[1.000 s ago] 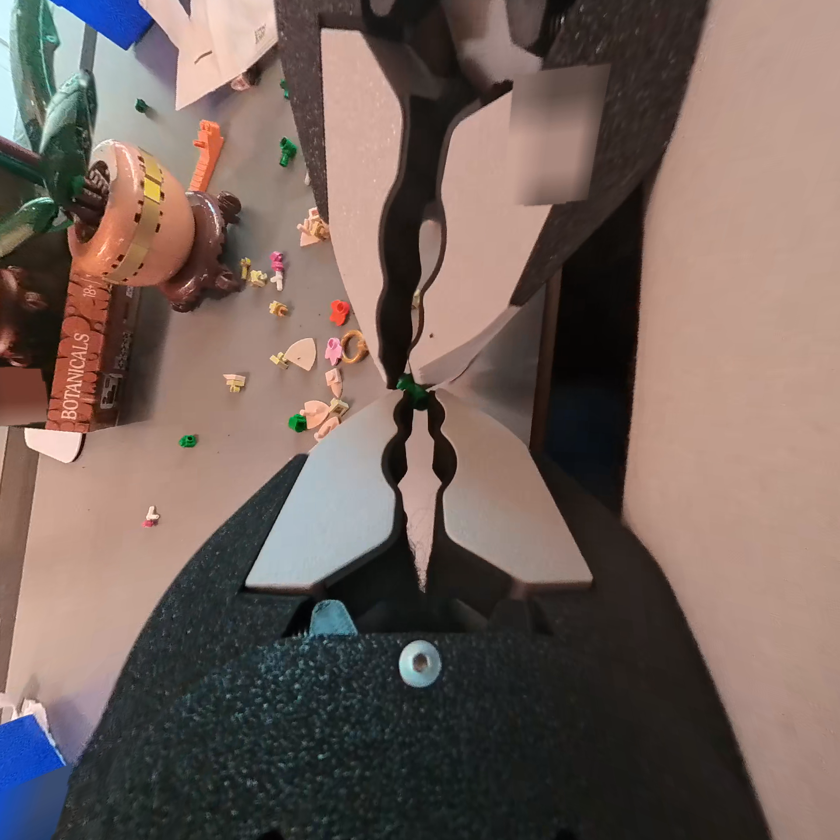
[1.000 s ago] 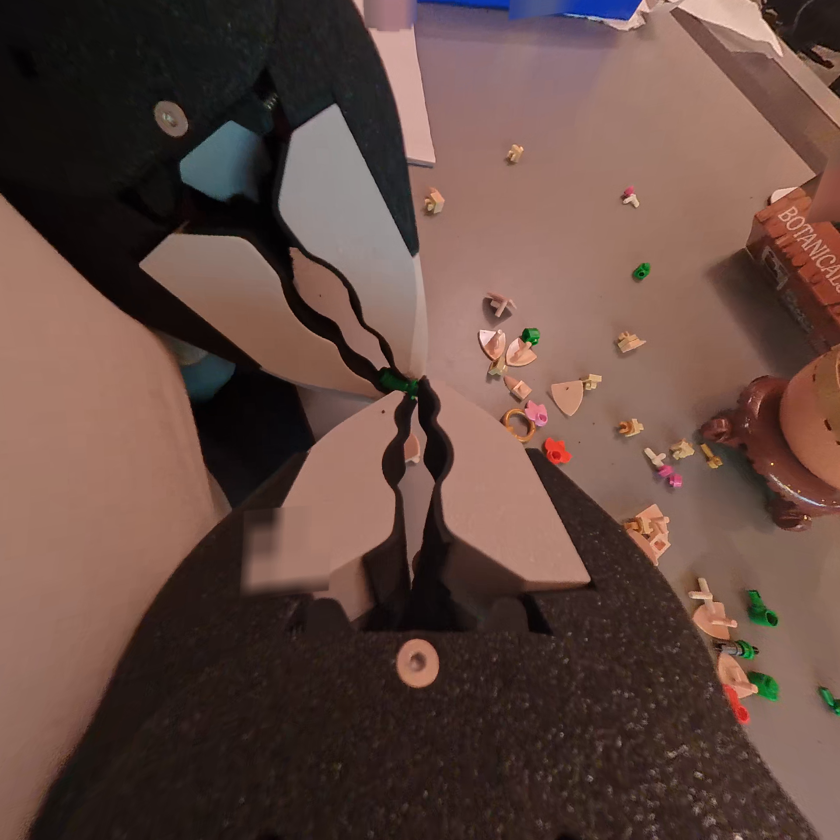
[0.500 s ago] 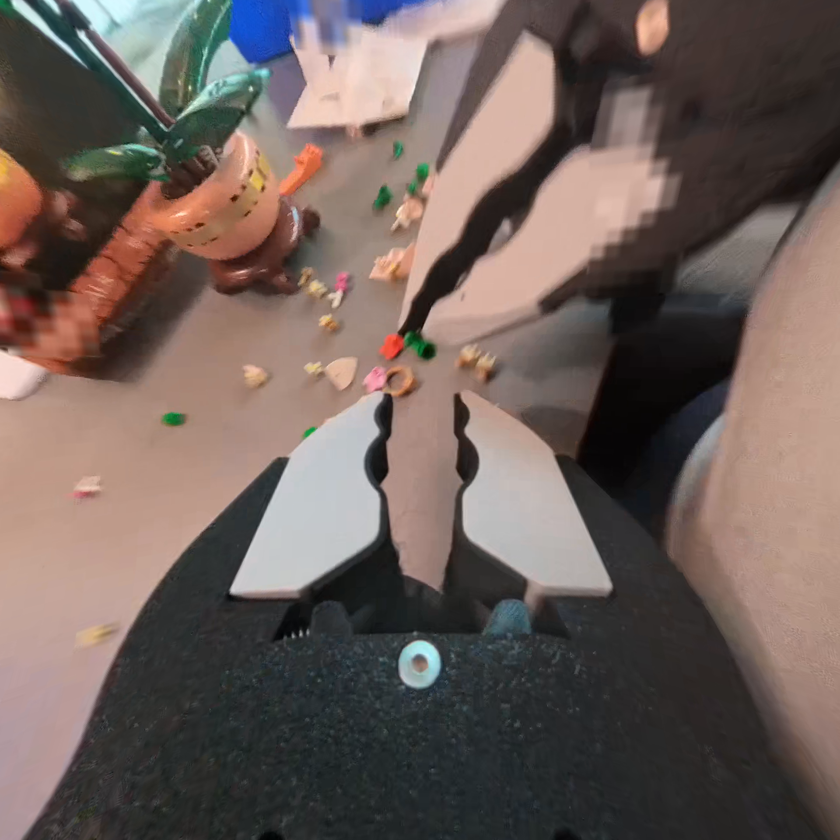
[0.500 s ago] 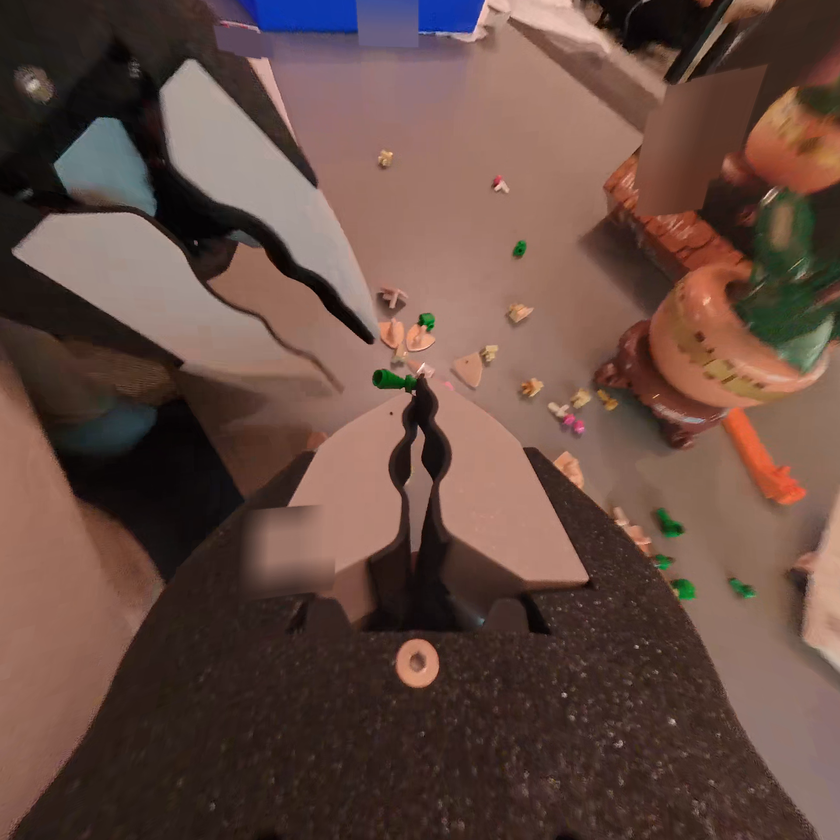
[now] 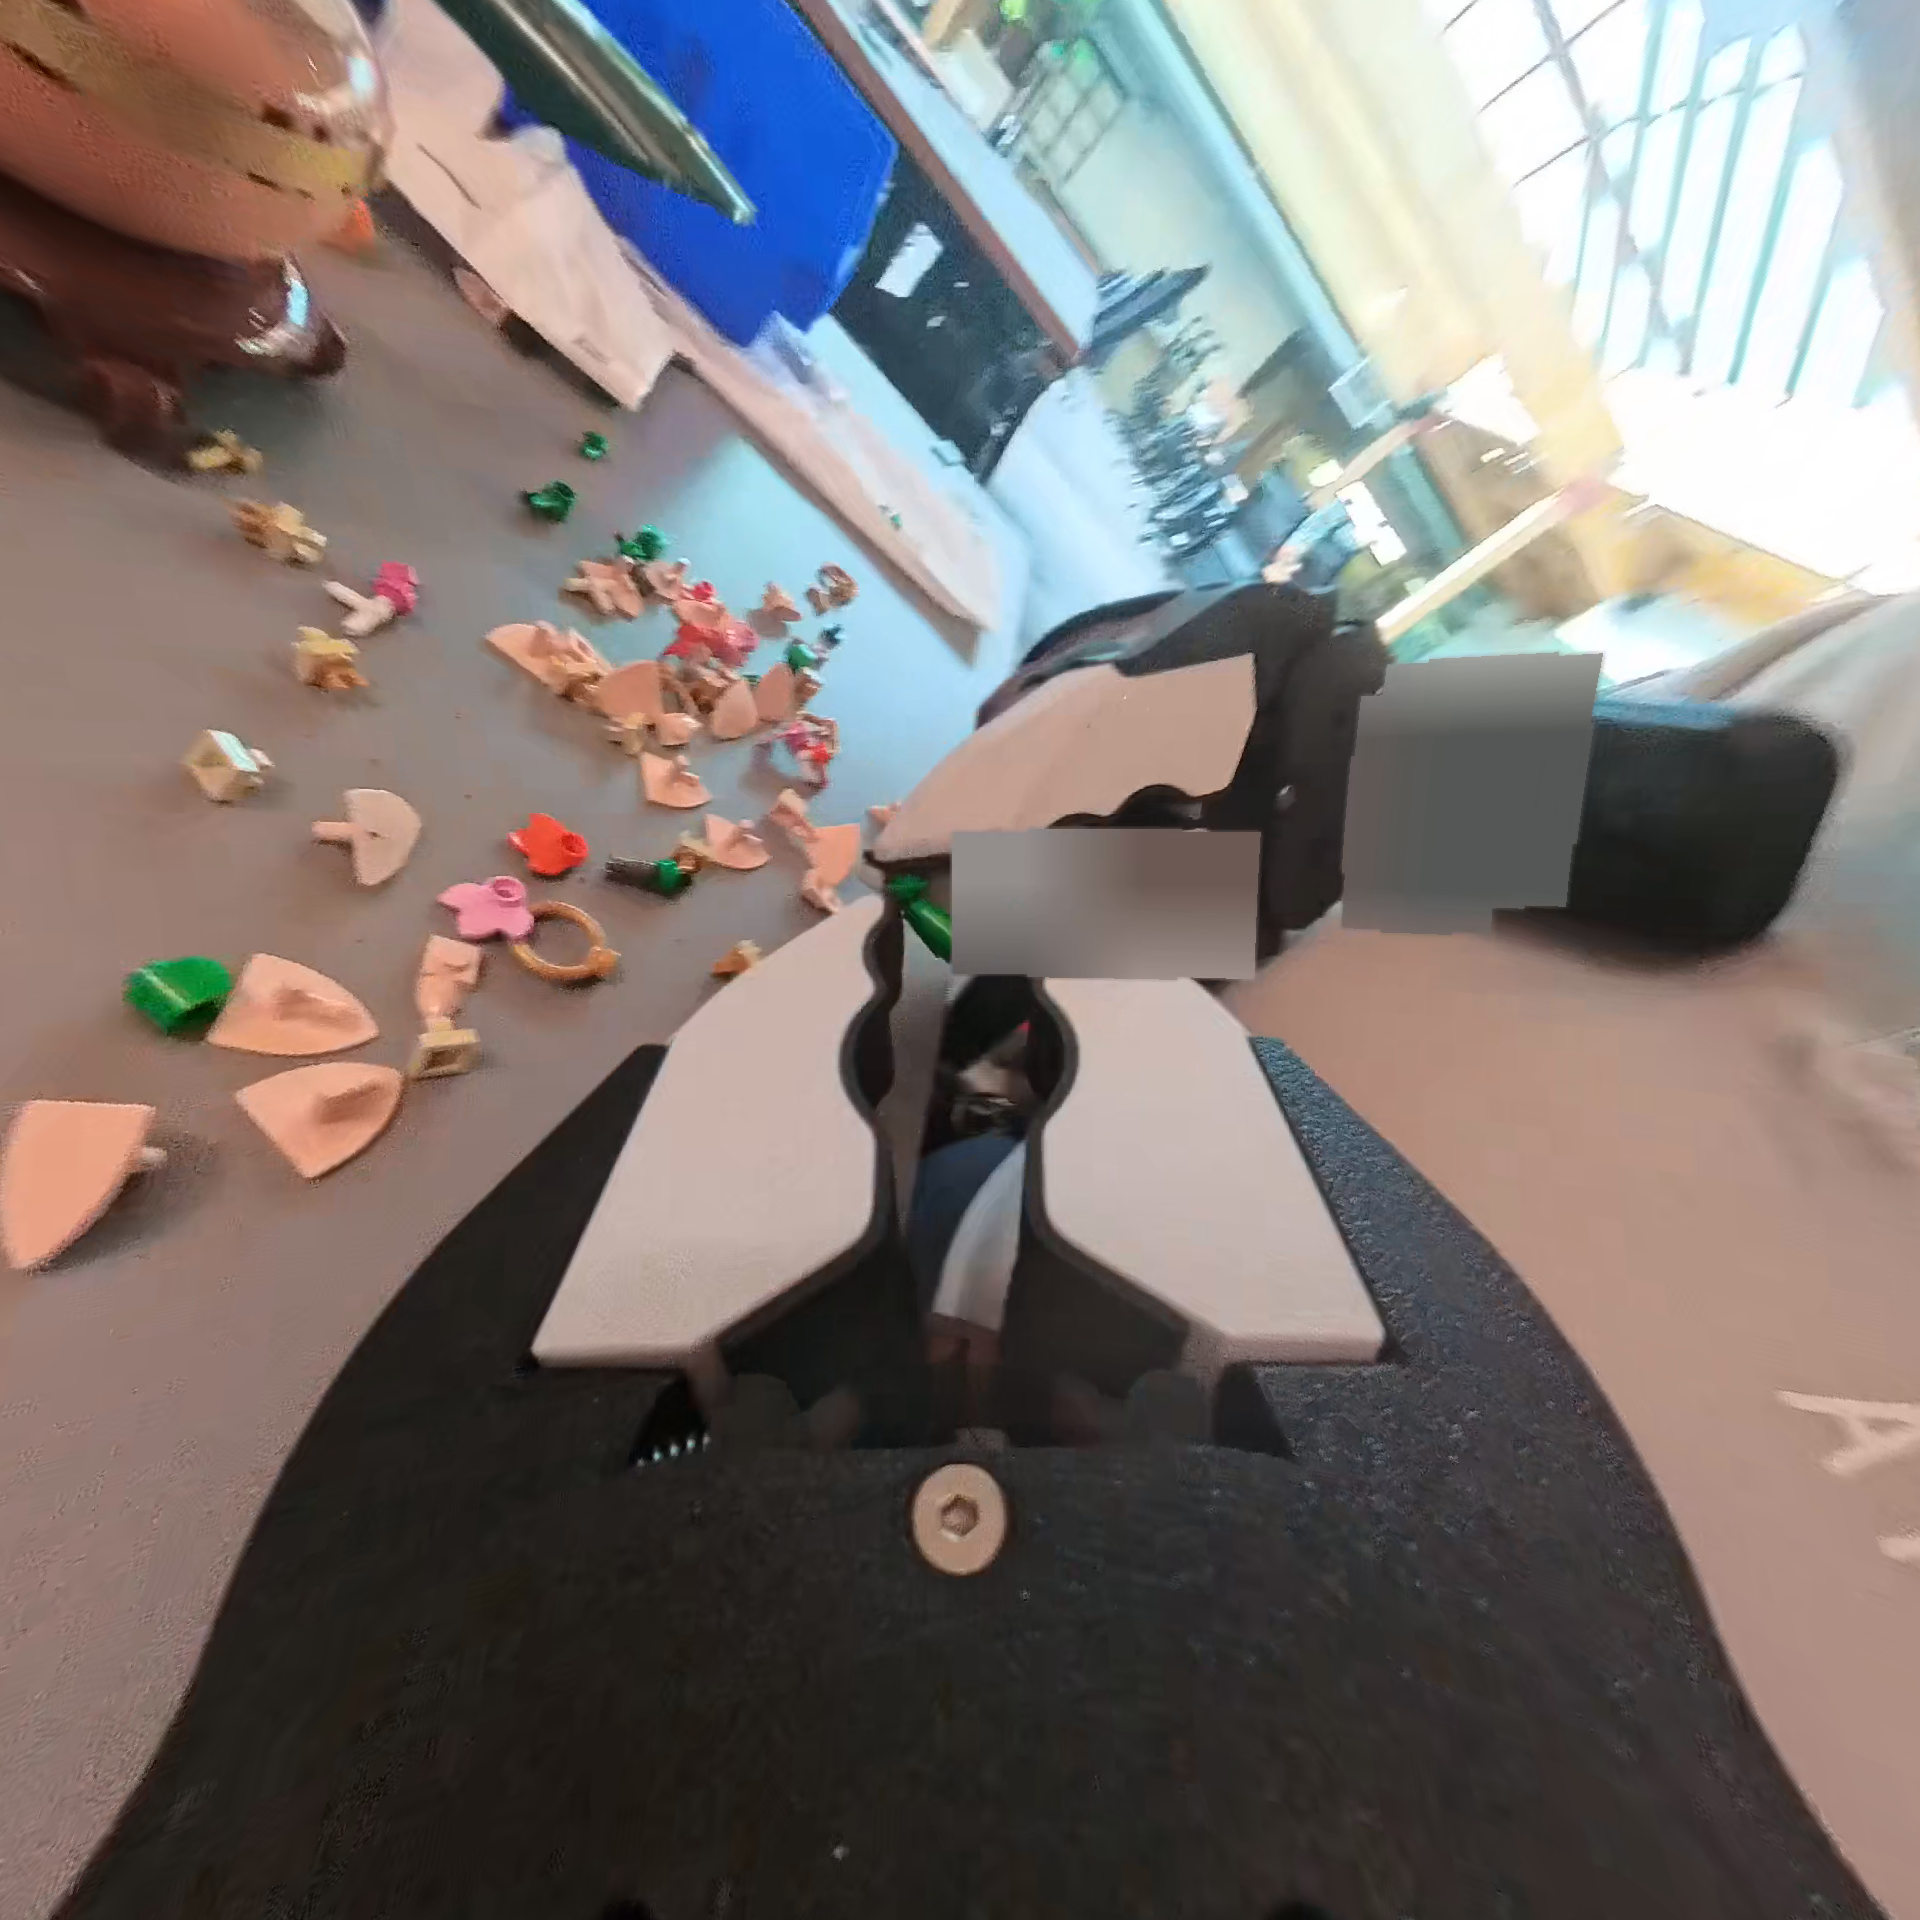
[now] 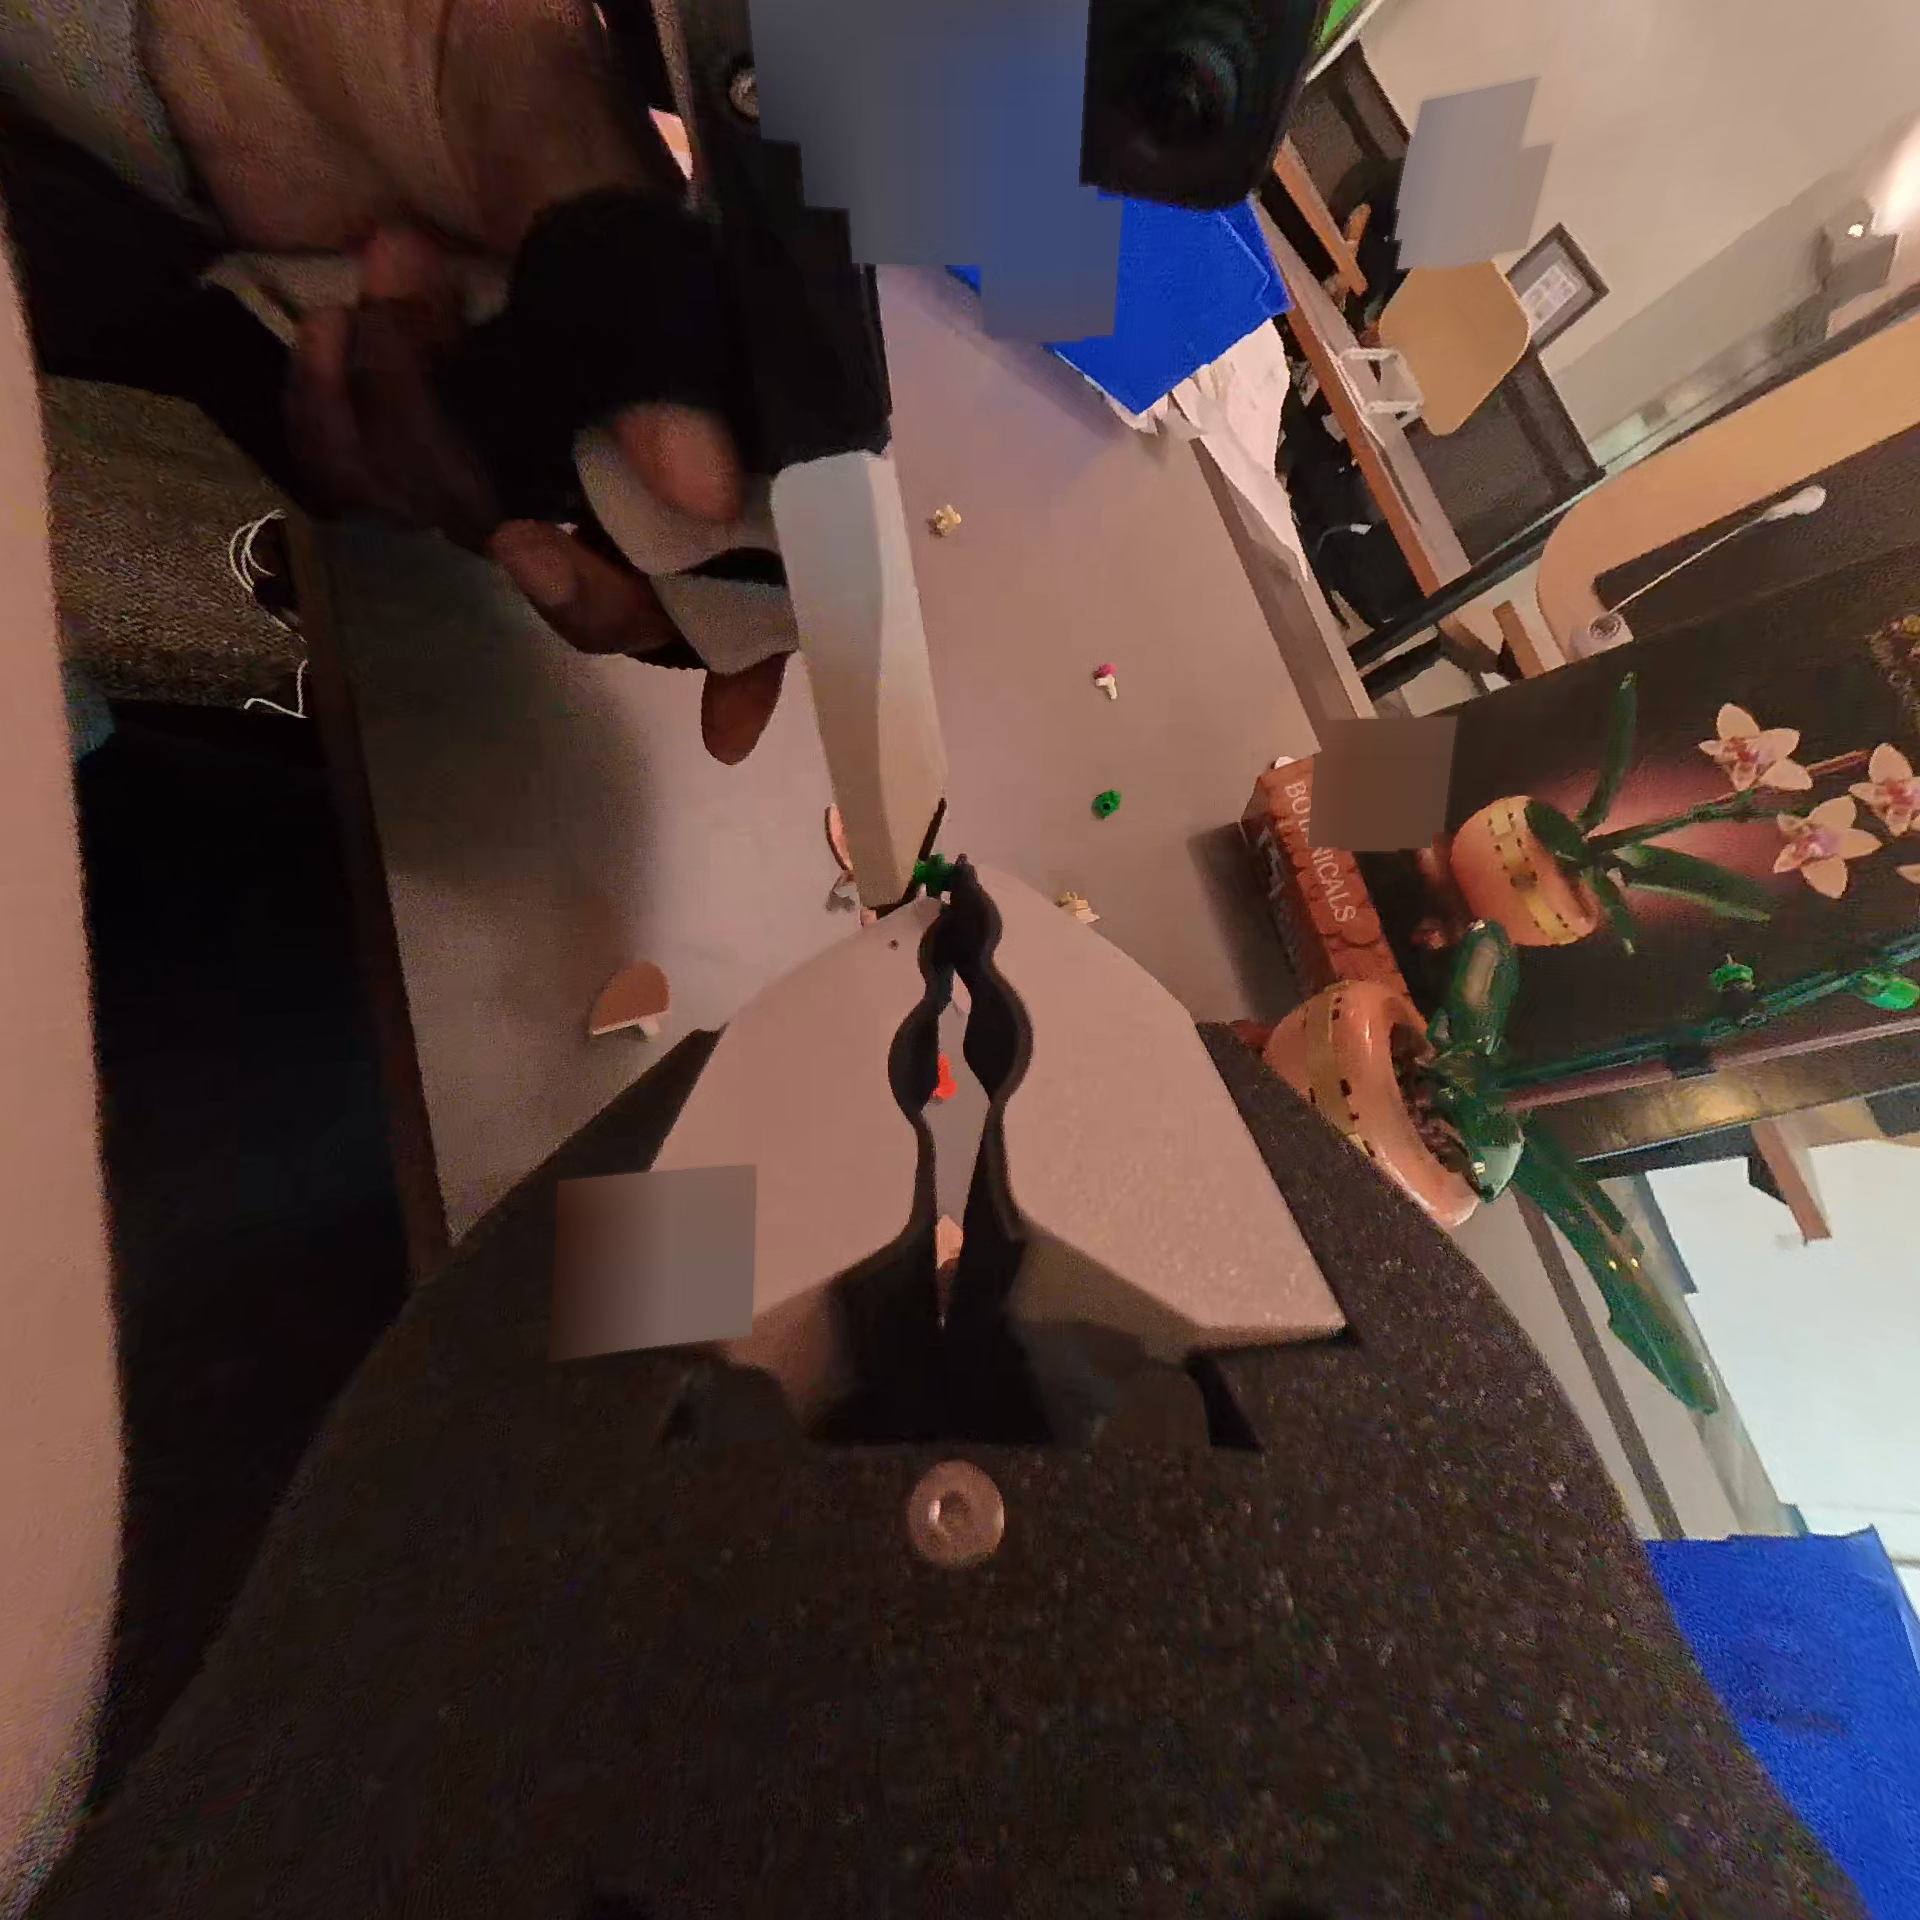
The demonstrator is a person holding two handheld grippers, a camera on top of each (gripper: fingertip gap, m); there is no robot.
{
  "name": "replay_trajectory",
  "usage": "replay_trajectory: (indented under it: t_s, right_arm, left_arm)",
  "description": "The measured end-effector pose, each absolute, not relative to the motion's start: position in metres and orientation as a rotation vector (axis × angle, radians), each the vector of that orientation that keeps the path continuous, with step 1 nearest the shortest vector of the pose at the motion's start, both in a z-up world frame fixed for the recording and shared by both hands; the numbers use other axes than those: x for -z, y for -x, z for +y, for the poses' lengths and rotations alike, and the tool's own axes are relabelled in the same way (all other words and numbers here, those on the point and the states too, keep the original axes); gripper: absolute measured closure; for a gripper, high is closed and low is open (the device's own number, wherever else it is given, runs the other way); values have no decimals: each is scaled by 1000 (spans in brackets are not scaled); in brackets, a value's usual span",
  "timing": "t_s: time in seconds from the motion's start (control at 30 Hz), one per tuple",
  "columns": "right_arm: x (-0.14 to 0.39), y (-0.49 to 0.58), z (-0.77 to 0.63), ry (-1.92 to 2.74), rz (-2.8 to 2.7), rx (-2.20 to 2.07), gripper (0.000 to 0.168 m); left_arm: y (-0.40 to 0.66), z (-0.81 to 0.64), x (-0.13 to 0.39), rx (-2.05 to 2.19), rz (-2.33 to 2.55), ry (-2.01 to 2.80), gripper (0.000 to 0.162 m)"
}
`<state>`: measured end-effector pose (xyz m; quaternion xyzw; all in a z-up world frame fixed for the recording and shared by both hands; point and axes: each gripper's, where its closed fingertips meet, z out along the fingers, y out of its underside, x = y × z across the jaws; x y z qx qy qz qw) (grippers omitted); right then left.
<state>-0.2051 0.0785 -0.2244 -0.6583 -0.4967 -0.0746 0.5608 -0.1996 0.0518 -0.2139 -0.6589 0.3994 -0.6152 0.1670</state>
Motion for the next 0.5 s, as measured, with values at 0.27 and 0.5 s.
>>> replay_trajectory:
  t_s: [0.27, 0.5]
  right_arm:
    - [219, 207, 77, 1469, -1269, 183, 168]
    - [230, 204, 69, 1557, -1260, -40, 165]
  left_arm:
    - [199, 50, 214, 1990, 1031, 1926, 156]
    - [207, 44, 217, 2057, 1048, 1986, 156]
